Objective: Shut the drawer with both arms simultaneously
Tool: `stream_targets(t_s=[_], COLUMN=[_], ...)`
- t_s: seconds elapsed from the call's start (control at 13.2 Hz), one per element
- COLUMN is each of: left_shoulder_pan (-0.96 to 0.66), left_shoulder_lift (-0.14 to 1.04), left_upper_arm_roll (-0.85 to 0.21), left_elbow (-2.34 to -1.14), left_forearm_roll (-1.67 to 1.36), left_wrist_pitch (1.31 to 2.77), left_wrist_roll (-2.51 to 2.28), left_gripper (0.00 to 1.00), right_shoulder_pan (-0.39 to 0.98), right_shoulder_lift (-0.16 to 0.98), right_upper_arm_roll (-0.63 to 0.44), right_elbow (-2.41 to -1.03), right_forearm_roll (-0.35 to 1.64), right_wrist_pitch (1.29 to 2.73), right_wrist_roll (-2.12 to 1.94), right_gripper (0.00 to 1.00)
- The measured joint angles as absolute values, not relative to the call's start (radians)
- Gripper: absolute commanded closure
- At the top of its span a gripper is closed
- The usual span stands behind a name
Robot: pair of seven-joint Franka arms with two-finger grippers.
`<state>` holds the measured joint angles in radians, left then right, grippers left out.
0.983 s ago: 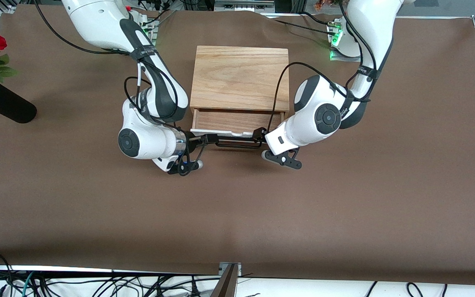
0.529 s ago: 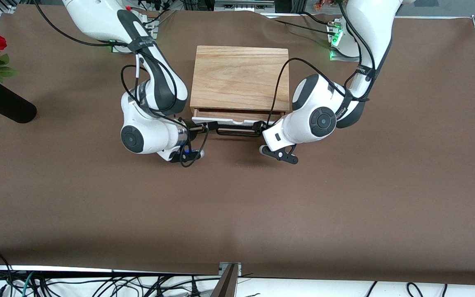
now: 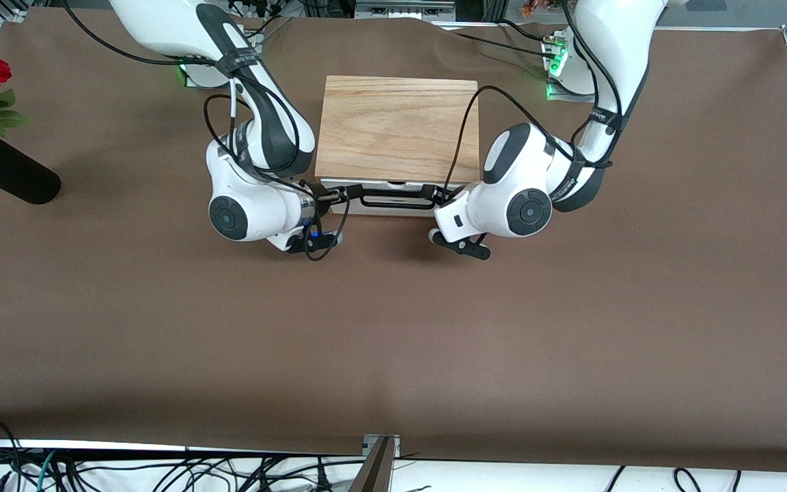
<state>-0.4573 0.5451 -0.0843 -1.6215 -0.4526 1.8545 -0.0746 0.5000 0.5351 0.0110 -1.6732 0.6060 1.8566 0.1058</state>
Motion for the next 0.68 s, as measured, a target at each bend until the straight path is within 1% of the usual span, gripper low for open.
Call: stream_targets(t_s=[0.38, 0.53, 0.68], left_shoulder_pan=[-0.453, -0.435, -0.405], left_shoulder_lift=[0.545, 0.545, 0.531], left_upper_arm_roll=[-0.082, -0.079, -0.078], left_elbow=[-1.618, -1.612, -1.595], left_forearm_roll=[-0.453, -0.453, -0.453], left_wrist_pitch=[1.839, 1.839, 1.837], left_wrist_roll=[-0.075, -0.075, -0.074], left_gripper=[0.0, 0.0, 0.0], right_shoulder_pan=[0.5, 0.5, 0.494], right_shoulder_lift=[0.531, 0.523, 0.508], right_upper_arm_roll=[0.008, -0.036, -0.11], right_elbow=[-1.677, -1.662, -1.61], right_forearm_roll=[0.605, 0.589, 0.573], right_wrist_pitch=[1.854, 1.819, 1.763], right_wrist_roll=[0.107, 0.097, 0.061], right_gripper=[0.0, 0.0, 0.0])
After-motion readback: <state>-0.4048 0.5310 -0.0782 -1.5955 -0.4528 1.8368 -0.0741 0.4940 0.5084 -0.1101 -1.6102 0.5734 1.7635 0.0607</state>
